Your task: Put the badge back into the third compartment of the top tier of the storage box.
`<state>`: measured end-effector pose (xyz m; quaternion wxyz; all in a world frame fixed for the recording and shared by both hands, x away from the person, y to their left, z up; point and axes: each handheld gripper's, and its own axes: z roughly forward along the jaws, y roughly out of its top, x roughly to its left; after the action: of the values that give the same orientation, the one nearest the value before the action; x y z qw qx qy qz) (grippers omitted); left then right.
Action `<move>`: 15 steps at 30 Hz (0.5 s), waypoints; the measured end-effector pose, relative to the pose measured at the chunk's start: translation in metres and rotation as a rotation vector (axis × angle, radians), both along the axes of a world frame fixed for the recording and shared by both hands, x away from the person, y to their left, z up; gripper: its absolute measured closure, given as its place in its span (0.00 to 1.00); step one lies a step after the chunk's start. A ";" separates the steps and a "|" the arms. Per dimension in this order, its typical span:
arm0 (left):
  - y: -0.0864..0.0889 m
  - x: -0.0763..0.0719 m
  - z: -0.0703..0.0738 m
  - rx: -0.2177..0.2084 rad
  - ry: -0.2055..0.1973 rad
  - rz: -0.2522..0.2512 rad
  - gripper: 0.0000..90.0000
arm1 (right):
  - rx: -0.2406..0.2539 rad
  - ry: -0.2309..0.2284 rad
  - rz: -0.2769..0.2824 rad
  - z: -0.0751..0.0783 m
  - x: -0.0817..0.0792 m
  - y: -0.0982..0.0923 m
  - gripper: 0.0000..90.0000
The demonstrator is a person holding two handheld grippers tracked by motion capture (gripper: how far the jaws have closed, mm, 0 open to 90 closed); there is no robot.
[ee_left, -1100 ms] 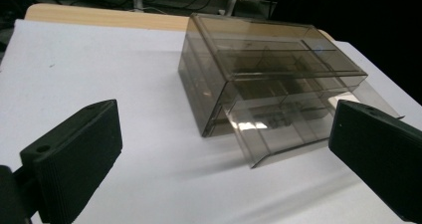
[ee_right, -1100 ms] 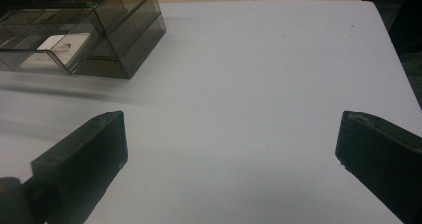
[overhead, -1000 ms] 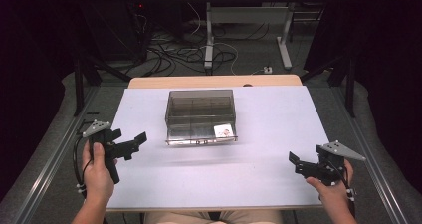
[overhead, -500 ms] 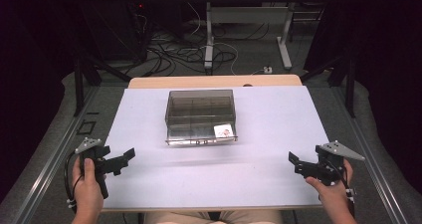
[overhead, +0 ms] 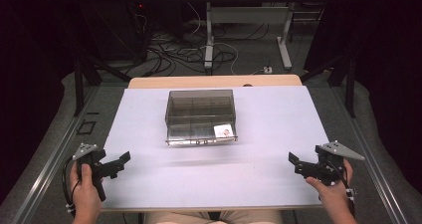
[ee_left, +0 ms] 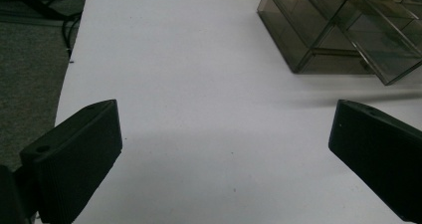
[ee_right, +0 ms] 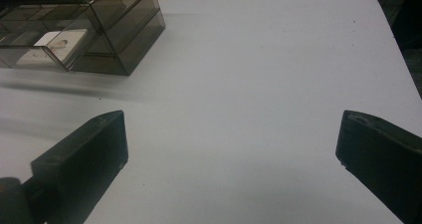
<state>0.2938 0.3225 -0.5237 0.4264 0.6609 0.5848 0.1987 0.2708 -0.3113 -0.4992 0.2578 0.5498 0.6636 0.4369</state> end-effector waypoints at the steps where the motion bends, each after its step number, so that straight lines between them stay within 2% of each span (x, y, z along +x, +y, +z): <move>1: 0.001 0.000 -0.001 0.005 0.005 0.005 0.00 | 0.007 -0.003 0.001 -0.001 0.001 0.000 0.00; 3: 0.002 0.001 -0.003 0.003 0.011 0.014 0.00 | 0.002 -0.008 0.002 -0.002 0.002 0.000 0.00; 4: 0.003 0.001 -0.004 0.006 0.014 0.013 0.00 | 0.003 0.011 0.000 -0.002 0.001 0.000 0.00; 8: 0.007 0.002 -0.006 0.015 0.020 0.027 0.00 | -0.003 0.004 0.001 -0.003 0.002 0.000 0.00; 15: 0.011 0.003 -0.009 -0.004 0.028 0.044 0.00 | -0.009 0.006 0.003 -0.003 0.002 -0.001 0.00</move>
<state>0.2972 0.3336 -0.5332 0.4151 0.6498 0.6054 0.1974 0.2732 -0.3126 -0.5022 0.2577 0.5489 0.6671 0.4328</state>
